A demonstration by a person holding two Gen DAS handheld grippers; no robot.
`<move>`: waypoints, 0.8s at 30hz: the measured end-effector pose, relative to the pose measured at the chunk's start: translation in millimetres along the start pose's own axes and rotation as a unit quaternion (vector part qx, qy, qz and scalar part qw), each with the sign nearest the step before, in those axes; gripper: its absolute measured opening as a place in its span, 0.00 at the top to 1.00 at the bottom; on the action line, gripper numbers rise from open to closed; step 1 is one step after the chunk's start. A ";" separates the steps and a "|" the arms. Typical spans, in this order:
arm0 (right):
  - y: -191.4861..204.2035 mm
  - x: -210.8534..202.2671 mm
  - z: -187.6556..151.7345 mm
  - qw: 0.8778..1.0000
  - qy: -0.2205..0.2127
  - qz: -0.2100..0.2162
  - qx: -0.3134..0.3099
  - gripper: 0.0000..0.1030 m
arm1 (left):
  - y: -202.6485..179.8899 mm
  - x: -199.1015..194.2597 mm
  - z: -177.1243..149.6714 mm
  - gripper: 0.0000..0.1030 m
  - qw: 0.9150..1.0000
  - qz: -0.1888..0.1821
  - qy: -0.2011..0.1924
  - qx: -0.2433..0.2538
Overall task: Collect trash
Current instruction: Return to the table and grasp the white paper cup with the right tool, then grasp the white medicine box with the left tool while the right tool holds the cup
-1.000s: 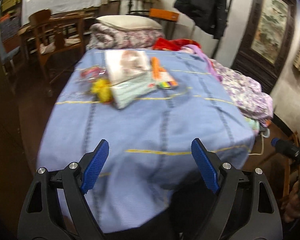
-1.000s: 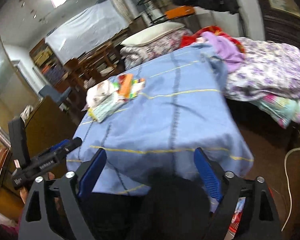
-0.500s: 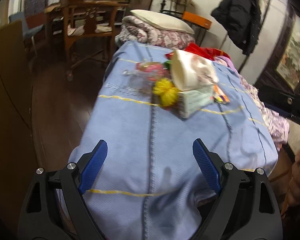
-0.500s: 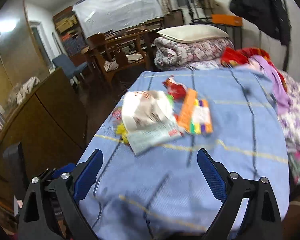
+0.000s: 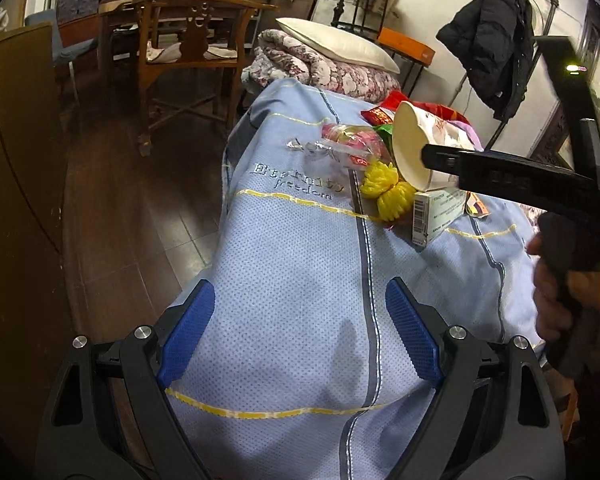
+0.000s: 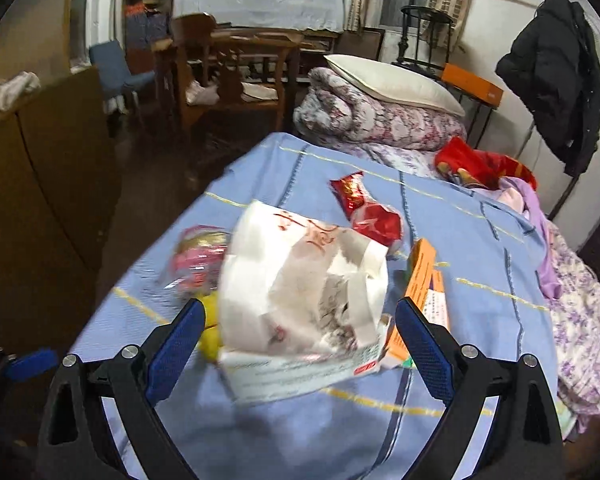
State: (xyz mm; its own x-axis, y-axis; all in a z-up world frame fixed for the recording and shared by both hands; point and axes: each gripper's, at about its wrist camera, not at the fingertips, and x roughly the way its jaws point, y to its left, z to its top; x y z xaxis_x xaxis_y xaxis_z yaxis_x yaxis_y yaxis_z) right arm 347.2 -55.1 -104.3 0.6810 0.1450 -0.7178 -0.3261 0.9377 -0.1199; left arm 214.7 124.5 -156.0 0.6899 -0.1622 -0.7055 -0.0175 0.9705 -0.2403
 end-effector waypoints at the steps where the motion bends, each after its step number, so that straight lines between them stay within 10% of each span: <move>1: 0.0 3.7 0.4 1.000 0.002 0.004 0.003 0.09 | 0.0 0.5 -0.1 0.18 1.000 -0.001 0.002 0.000; 24: -91.8 -164.5 -66.9 0.985 -0.134 0.002 0.111 0.18 | -70.1 -40.7 3.2 0.18 0.997 -0.032 -0.019 0.062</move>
State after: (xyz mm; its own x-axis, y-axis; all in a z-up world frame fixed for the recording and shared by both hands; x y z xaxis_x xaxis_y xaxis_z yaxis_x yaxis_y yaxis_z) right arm 221.3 -186.2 -21.1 0.8385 0.1992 -0.5072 -0.1986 0.9785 0.0560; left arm 190.1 63.6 -108.3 0.7137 -0.2204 -0.6649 0.1155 0.9733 -0.1986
